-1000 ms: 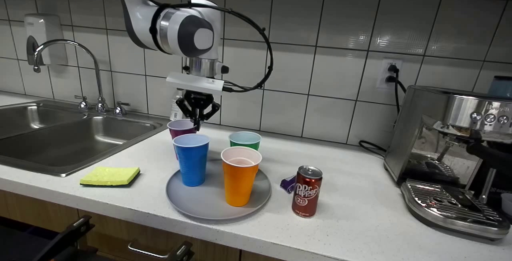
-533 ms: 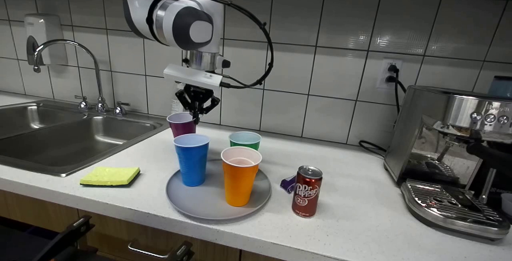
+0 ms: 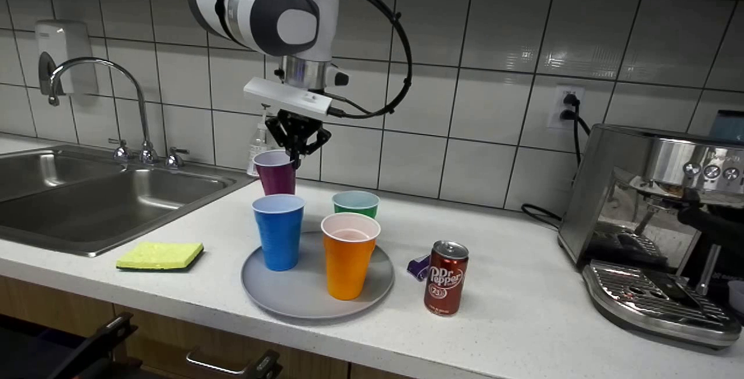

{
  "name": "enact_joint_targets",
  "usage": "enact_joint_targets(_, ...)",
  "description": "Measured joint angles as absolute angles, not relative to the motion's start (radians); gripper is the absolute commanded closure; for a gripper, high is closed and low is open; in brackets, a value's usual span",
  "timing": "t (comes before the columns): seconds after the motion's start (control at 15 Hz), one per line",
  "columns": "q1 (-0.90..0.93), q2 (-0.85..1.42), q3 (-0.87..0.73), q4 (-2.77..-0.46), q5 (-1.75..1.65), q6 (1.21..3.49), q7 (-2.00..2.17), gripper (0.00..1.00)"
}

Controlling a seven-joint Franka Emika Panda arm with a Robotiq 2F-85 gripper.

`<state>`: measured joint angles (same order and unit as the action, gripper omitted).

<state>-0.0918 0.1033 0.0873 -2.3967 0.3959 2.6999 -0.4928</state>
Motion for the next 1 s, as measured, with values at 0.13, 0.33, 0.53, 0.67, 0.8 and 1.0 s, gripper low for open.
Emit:
enact_joint_targets(0.13,-0.092,0.089,0.071,-2.408,0.401,2.700,-0.493,0.99)
enact_joint_targets(0.33,-0.092,0.073,0.047,-2.424,0.402,2.700,-0.493,0.99)
enact_joint_targets(0.53,-0.092,0.062,0.026,-2.440,0.402,2.699,-0.493,0.99)
enact_joint_targets(0.67,-0.092,0.055,0.015,-2.449,0.398,2.699,-0.492,0.99)
enact_joint_targets(0.8,-0.092,0.052,0.007,-2.454,0.393,2.699,-0.492,0.99)
enact_joint_targets(1.0,-0.092,0.052,0.001,-2.454,0.383,2.692,-0.492,0.99)
